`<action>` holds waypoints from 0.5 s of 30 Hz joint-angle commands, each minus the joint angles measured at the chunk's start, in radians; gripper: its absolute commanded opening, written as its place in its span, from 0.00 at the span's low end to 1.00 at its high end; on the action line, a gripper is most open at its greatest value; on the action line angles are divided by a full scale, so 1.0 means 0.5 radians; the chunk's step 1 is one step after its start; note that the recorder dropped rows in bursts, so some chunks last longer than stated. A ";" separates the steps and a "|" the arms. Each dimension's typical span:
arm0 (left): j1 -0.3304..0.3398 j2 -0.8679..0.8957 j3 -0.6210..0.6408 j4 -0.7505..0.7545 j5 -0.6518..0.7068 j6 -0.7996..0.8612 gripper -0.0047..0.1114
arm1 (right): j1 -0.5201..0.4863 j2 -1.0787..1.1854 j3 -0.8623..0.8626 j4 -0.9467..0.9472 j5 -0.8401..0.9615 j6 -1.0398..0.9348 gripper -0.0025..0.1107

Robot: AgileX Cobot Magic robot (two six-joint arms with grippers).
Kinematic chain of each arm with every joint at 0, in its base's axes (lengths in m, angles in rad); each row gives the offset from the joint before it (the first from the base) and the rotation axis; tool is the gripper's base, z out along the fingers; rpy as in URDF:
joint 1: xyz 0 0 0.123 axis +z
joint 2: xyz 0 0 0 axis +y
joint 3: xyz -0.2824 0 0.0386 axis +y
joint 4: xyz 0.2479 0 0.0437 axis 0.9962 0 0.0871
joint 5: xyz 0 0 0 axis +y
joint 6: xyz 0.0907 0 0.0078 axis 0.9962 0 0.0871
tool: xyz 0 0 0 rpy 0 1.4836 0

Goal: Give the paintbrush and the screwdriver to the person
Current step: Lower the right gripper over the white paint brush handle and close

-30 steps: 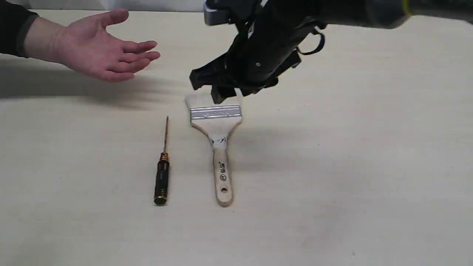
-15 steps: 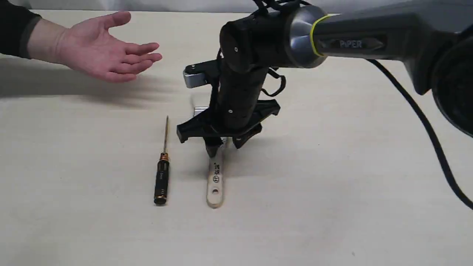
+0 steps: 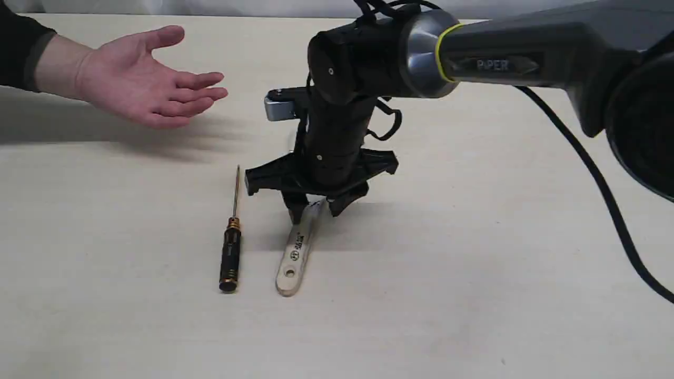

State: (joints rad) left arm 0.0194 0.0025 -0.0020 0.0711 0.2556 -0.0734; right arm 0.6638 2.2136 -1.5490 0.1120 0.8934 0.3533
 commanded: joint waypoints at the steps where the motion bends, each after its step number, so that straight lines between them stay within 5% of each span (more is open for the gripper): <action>1: -0.017 -0.005 0.004 -0.006 -0.008 -0.004 0.04 | 0.004 0.097 0.029 0.064 -0.043 0.019 0.48; 15: -0.017 -0.005 0.004 -0.002 -0.012 -0.004 0.04 | 0.004 0.116 -0.132 -0.044 0.202 0.114 0.44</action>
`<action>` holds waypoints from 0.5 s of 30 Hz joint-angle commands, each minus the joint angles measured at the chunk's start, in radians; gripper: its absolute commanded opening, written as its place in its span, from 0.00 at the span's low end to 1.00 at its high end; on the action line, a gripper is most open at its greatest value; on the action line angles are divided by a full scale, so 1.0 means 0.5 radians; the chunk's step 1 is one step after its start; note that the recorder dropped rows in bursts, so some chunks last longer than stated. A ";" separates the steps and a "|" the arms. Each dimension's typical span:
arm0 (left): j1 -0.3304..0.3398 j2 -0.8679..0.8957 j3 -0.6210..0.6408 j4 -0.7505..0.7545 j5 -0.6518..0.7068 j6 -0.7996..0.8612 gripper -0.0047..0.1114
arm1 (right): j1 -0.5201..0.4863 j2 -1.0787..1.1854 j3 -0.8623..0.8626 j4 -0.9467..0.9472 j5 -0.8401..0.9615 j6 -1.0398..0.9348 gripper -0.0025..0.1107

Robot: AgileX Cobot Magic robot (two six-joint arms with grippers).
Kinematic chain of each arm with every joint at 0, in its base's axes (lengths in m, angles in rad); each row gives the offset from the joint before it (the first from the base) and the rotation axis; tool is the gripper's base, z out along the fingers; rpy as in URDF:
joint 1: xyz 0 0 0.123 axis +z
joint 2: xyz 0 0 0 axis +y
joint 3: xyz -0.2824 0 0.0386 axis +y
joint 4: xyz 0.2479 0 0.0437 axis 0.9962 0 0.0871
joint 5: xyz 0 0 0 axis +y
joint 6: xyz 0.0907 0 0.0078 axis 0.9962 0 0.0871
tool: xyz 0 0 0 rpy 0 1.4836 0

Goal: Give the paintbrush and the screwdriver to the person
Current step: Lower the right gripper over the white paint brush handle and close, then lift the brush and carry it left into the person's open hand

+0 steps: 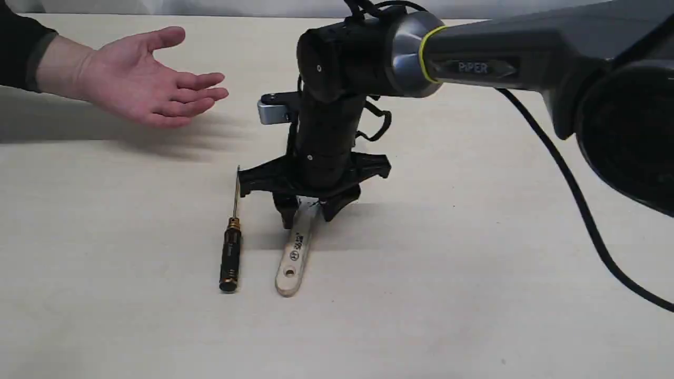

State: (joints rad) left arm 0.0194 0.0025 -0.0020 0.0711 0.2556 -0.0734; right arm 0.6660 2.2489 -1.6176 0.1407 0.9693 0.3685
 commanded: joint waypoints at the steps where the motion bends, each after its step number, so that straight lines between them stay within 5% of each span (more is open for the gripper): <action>1: -0.017 -0.005 0.004 -0.002 -0.012 -0.004 0.04 | 0.000 0.065 0.005 -0.188 0.070 0.152 0.39; 6: -0.017 -0.005 0.004 -0.002 -0.012 -0.004 0.04 | 0.000 0.152 0.005 -0.485 0.168 0.294 0.21; 12: -0.017 -0.005 0.004 -0.002 -0.012 -0.004 0.04 | 0.000 0.177 0.005 -0.493 0.181 0.113 0.20; 15: -0.017 -0.005 0.004 -0.002 -0.012 -0.004 0.04 | 0.000 0.166 0.002 -0.522 0.190 0.043 0.12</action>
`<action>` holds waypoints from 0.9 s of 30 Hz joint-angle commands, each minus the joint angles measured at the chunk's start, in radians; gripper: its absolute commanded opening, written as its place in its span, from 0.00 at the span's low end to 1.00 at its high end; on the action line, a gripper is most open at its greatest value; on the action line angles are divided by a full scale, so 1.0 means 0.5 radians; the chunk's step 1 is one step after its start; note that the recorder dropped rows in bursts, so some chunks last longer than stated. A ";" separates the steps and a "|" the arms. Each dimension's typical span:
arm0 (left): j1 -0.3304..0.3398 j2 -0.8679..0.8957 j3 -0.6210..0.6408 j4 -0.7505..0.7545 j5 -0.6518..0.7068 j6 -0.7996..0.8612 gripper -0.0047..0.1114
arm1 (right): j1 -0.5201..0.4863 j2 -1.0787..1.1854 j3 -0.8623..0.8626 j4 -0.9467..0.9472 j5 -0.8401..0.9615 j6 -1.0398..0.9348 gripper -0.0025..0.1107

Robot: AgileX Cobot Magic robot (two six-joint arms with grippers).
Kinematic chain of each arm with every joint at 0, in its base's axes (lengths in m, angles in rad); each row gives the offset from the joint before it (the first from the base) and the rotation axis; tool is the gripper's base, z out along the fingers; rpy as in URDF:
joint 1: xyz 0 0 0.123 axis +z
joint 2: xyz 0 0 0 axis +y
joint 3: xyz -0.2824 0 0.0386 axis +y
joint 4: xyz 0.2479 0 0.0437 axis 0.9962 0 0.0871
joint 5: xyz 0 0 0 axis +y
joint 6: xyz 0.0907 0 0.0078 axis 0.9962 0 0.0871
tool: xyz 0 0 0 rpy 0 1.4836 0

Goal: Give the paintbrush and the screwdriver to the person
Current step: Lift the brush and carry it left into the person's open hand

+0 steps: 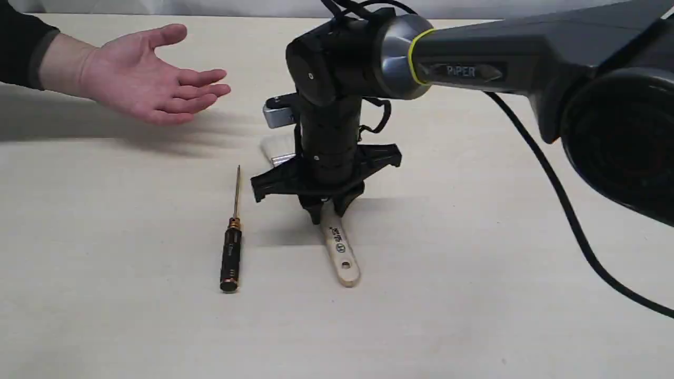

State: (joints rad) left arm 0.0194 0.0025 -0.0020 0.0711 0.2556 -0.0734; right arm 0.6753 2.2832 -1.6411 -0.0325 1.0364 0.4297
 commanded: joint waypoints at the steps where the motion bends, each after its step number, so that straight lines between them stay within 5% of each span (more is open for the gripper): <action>1: -0.017 -0.005 0.004 -0.002 -0.012 -0.004 0.04 | -0.018 0.081 0.049 -0.180 0.053 -0.099 0.06; 12: -0.017 -0.005 0.004 -0.009 -0.007 -0.004 0.04 | 0.081 -0.483 0.049 -0.347 0.031 -0.111 0.06; 18: -0.017 -0.005 0.004 -0.009 -0.007 -0.004 0.04 | 0.098 -0.795 -0.021 -0.129 -0.073 -0.244 0.06; 27: -0.017 -0.005 0.004 -0.009 -0.007 -0.004 0.04 | 0.283 -0.722 -0.228 0.042 -0.847 -0.539 0.06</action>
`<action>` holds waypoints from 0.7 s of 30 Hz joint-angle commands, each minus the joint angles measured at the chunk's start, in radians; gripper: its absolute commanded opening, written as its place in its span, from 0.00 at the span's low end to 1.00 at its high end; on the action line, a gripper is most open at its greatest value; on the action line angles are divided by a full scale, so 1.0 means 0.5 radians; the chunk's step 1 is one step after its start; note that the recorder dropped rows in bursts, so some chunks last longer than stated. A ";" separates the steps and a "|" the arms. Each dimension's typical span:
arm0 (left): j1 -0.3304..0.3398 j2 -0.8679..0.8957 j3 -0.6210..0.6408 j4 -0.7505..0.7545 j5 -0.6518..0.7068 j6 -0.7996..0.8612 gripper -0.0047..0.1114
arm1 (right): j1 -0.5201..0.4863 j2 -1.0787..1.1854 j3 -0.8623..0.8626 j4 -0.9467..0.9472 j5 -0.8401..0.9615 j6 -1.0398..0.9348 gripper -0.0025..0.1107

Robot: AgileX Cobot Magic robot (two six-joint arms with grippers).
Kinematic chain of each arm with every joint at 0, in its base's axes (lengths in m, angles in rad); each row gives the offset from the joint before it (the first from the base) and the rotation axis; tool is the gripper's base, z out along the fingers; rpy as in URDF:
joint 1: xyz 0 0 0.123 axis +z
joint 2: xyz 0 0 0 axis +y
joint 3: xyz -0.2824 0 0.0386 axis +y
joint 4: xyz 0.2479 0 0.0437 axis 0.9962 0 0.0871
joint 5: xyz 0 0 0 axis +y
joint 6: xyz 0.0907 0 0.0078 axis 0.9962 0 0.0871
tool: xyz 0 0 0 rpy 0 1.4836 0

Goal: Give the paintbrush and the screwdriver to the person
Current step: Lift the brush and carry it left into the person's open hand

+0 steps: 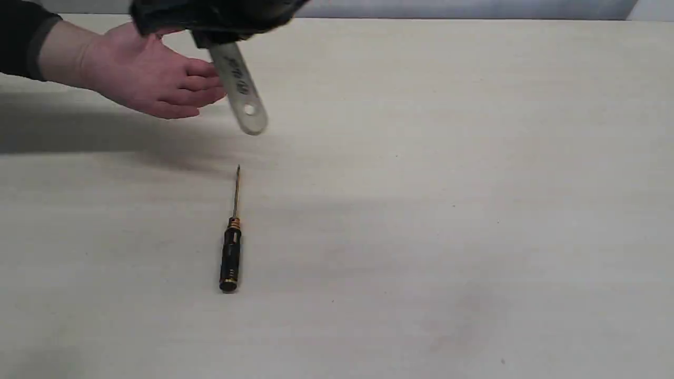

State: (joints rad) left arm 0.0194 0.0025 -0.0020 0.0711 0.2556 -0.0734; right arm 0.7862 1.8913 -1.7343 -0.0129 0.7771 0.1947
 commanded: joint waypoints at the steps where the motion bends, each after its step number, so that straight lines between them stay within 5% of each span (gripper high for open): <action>1: -0.017 -0.005 0.004 -0.009 -0.007 -0.004 0.04 | 0.085 0.106 -0.064 -0.006 -0.428 -0.075 0.06; 7: -0.017 -0.005 0.004 -0.009 -0.007 -0.004 0.04 | 0.116 0.483 -0.277 -0.006 -0.621 -0.075 0.09; 15: -0.017 -0.005 0.004 -0.002 -0.011 -0.004 0.04 | 0.116 0.794 -0.395 -0.006 -0.596 -0.075 0.45; 21: -0.017 -0.005 0.004 -0.002 -0.011 -0.004 0.04 | 0.116 0.663 -0.395 -0.006 -0.310 -0.132 0.46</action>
State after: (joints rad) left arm 0.0194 0.0025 -0.0020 0.0711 0.2556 -0.0734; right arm 0.8429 2.2662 -1.9245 -0.0104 0.5830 0.1506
